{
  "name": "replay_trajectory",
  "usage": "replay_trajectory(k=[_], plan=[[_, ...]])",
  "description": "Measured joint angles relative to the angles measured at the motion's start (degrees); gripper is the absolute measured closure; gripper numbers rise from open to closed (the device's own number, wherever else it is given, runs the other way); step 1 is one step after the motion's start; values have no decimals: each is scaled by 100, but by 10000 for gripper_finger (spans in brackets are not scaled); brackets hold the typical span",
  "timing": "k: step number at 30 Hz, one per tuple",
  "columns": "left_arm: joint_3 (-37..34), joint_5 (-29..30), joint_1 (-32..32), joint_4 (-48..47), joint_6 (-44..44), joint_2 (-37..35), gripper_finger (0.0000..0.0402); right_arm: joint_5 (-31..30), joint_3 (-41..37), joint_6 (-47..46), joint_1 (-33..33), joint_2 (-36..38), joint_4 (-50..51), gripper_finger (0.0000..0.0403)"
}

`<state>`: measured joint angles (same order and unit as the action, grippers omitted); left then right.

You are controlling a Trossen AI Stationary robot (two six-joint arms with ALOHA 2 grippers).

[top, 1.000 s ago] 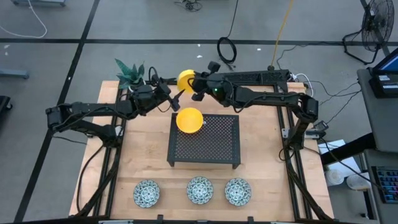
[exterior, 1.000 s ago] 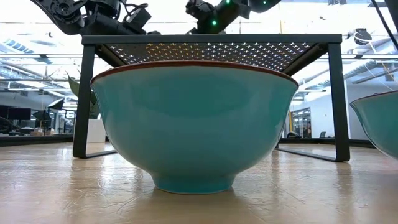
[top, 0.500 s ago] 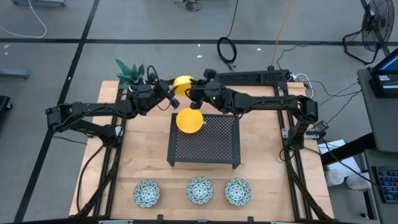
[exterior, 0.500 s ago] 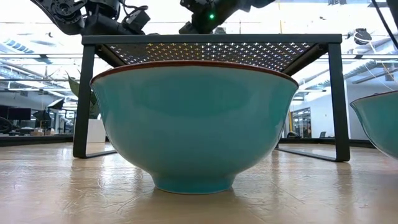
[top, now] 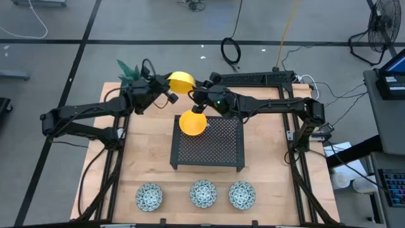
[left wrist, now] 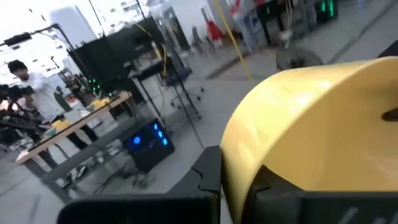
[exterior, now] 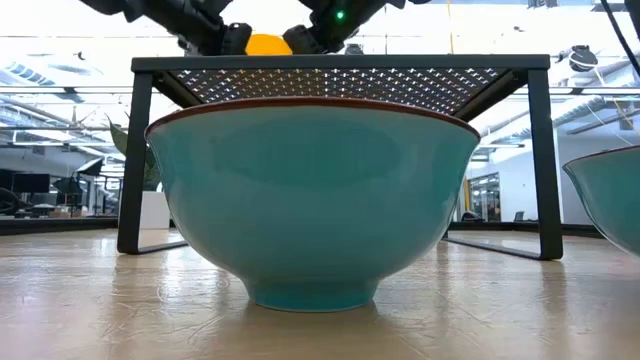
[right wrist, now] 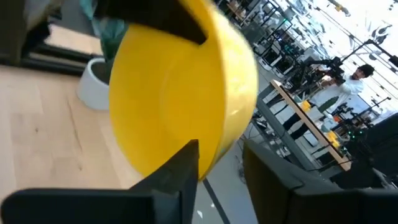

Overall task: Pick & Place Mini bowls
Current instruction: Stack the yellow bowl on top of the yellow bowl on the shelf

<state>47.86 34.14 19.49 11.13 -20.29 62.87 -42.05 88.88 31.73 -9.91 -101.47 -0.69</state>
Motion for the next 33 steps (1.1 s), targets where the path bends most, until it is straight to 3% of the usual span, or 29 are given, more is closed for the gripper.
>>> replay_trajectory(k=[5, 10, 13, 18, 24, 33], plan=[[1287, -55, -159, -2135, 595, 200, 394, 102, -4, -183, 112, 297, 370, 263], [2756, -228, -444, -4145, 1327, 732, 396, 1108, -13, -792, 98, 963, 1209, 258], [3700, -823, -564, -5225, 1761, 1147, 394, 1802, -17, -1237, 26, 1405, 1914, 259], [4997, -2456, -762, -6830, 2424, 1913, 397, 2148, -48, -1823, -92, 1864, 3078, 261], [5364, -3642, -783, -7329, 2821, 2301, 397, 2345, -37, -2144, -119, 2262, 3603, 264], [5331, -3599, -675, -7857, 3311, 2935, 397, 2403, -39, -2529, -31, 2554, 4030, 267]])
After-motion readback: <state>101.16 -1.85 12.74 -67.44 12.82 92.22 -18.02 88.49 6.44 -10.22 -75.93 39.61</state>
